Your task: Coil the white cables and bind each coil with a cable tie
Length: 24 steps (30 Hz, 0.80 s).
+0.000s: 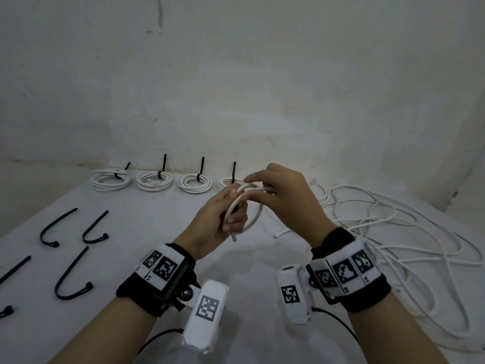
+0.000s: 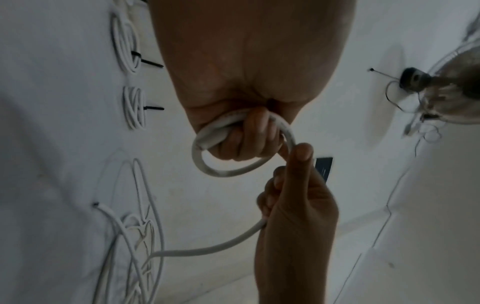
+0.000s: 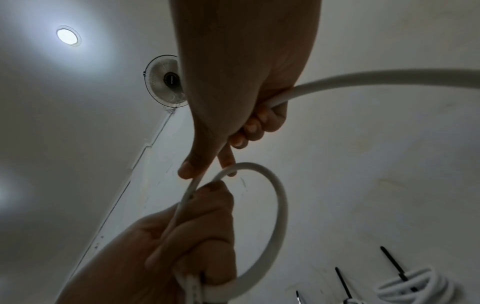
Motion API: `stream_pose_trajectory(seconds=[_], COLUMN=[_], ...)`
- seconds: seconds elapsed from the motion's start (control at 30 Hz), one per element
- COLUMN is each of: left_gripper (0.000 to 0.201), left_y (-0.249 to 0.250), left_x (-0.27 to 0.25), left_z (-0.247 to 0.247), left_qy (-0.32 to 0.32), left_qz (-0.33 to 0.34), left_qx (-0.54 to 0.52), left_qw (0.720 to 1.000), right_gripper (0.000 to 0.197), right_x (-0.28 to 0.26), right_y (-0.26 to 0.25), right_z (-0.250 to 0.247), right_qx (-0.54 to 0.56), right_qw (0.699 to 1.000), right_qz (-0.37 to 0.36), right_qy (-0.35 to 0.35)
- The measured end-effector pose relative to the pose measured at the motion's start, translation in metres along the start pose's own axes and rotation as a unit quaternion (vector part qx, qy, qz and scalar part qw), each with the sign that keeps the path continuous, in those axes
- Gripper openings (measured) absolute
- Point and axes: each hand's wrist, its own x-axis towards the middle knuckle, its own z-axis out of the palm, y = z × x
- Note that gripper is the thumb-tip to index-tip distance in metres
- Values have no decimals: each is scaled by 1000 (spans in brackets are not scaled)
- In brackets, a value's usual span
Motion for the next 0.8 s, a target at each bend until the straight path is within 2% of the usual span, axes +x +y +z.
stream_pose_trajectory(seconds=[0.1, 0.23, 0.4, 0.57, 0.67, 0.8], left_gripper=[36, 40, 39, 29, 30, 38], left_y=[-3, -9, -18, -23, -24, -24], left_x=[0, 2, 3, 0, 0, 0], left_z=[-3, -4, -14, -32, -32, -26], left_qy=[10, 59, 90, 86, 77, 44], left_qz=[-16, -34, -38, -10, -49, -101], left_qx=[-48, -52, -29, -26, -60, -107], left_qw=[999, 996, 995, 996, 994, 988], right_gripper=[46, 42, 33, 28, 36, 43], right_x=[2, 5, 4, -11, -17, -18], right_y=[8, 13, 20, 27, 27, 24], right_z=[9, 24, 42, 57, 63, 61], right_qx=[24, 17, 122, 236, 220, 186], right_qw=[999, 997, 988, 958, 958, 964], right_qz=[15, 1, 83, 163, 185, 177], right_qy=[21, 70, 43, 13, 27, 66])
